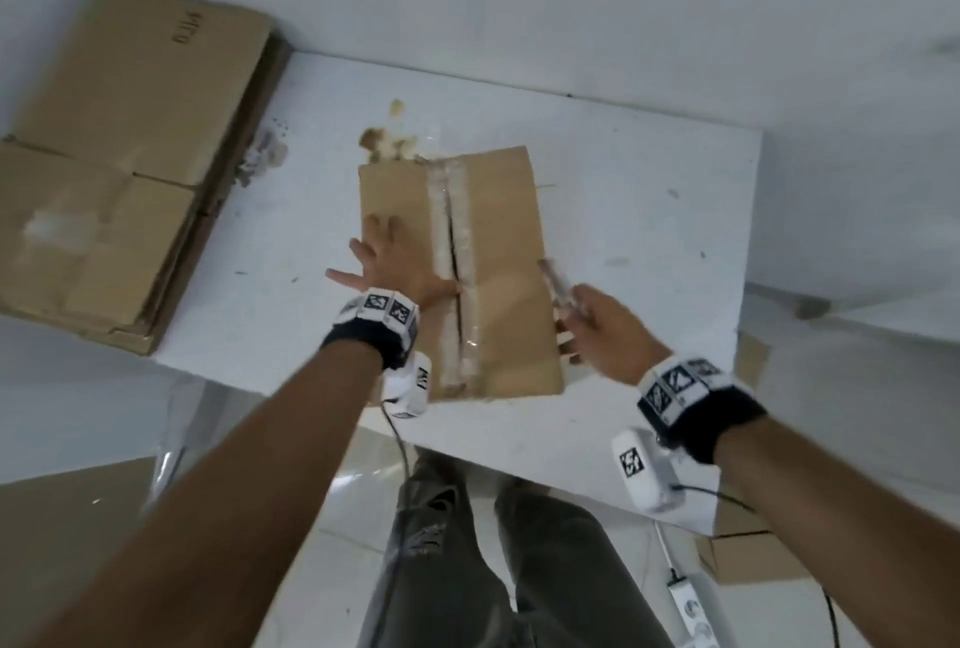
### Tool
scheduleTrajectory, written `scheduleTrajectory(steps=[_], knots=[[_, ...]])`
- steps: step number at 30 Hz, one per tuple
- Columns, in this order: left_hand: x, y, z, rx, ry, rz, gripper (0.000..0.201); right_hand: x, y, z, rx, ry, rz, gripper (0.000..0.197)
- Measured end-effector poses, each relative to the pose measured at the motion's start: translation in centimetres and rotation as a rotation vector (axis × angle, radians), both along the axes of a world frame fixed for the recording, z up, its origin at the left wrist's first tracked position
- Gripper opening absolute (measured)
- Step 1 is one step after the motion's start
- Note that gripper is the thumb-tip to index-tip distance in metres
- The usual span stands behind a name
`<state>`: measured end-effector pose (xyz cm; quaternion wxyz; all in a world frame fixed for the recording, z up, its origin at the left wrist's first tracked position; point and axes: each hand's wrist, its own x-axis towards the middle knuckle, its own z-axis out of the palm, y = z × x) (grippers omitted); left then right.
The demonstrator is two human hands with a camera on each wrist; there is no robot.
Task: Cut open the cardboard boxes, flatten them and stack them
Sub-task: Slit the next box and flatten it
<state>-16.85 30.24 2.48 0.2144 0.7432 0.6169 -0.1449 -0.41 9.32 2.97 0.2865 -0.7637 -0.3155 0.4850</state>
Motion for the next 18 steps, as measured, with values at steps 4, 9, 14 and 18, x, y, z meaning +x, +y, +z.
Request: scheduleTrajectory(steps=[4,9,14,18], knots=[[0.6,0.3,0.2,-0.073,0.133,-0.144,0.144,-0.2,-1.8,2.1,0.083,0.151,-0.126,0.025],[0.0,0.1,0.4,-0.084,0.116,-0.275,0.14,1.8,-0.7,3.7,0.055,0.198,-0.139,0.026],[-3.4,0.5,1.0,-0.073,-0.174,-0.546,0.102,2.6,-0.7,6.3,0.147,0.026,0.127,0.019],[-6.2,-1.8,-0.7,0.102,-0.403,-0.392,0.073,3.2,0.1,5.4,0.201,-0.254,0.192,0.028]])
